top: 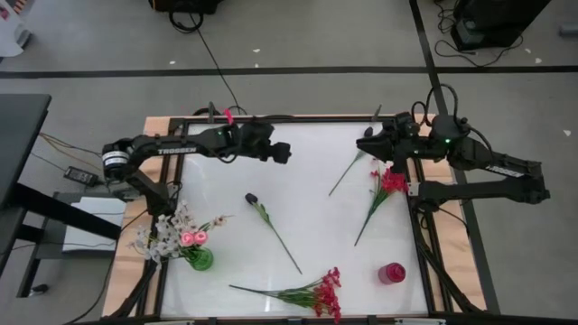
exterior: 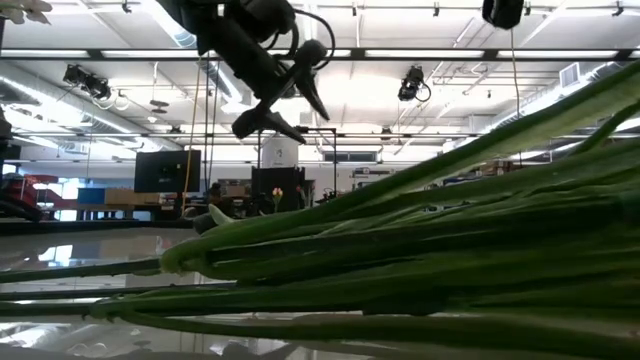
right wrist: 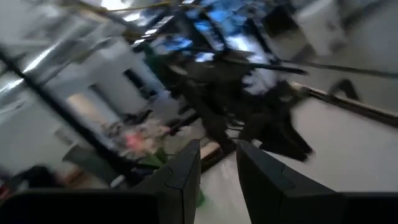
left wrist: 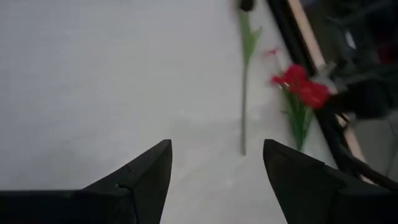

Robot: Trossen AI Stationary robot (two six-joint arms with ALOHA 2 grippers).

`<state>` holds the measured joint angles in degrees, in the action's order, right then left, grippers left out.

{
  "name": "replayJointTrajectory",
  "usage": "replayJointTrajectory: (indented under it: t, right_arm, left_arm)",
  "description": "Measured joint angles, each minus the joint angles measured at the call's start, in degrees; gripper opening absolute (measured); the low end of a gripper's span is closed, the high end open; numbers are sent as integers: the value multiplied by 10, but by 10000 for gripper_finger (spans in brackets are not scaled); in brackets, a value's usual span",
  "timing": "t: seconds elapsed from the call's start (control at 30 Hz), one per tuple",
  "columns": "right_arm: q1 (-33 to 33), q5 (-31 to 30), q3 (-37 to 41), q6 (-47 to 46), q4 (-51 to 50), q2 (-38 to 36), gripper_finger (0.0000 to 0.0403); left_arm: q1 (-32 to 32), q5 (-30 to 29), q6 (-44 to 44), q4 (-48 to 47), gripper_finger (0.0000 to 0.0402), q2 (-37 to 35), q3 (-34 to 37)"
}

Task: Sort flowers into vase by color
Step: Put the right red flowers into the red vase

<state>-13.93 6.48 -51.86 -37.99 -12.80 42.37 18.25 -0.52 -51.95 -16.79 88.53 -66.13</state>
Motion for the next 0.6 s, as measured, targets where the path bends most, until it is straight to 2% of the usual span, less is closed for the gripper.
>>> replayJointTrajectory:
  t: [0.13, 0.3, 0.37, 0.43, 0.5, 0.6]
  right_arm:
    - [-14, -15, 0, -91, -104, 41, 114]
    - [-22, -15, 1, -202, -295, 126, 114]
    - [-18, -65, 1, -209, -360, 158, 114]
    - [-12, -112, 1, -262, -432, 188, 114]
    - [-10, -126, 1, -319, -475, 211, 114]
    - [8, -111, 1, -394, -498, 237, 114]
  left_arm:
    - [-1, -21, -12, -15, 256, -1, 0]
    - [2, -45, -6, -27, 256, 0, 0]
    - [9, -48, 13, -26, 256, 0, 0]
    - [15, -48, 35, -27, 256, 0, 0]
    - [20, -48, 58, -27, 256, 0, 0]
    - [26, -47, 90, -28, 256, 0, 0]
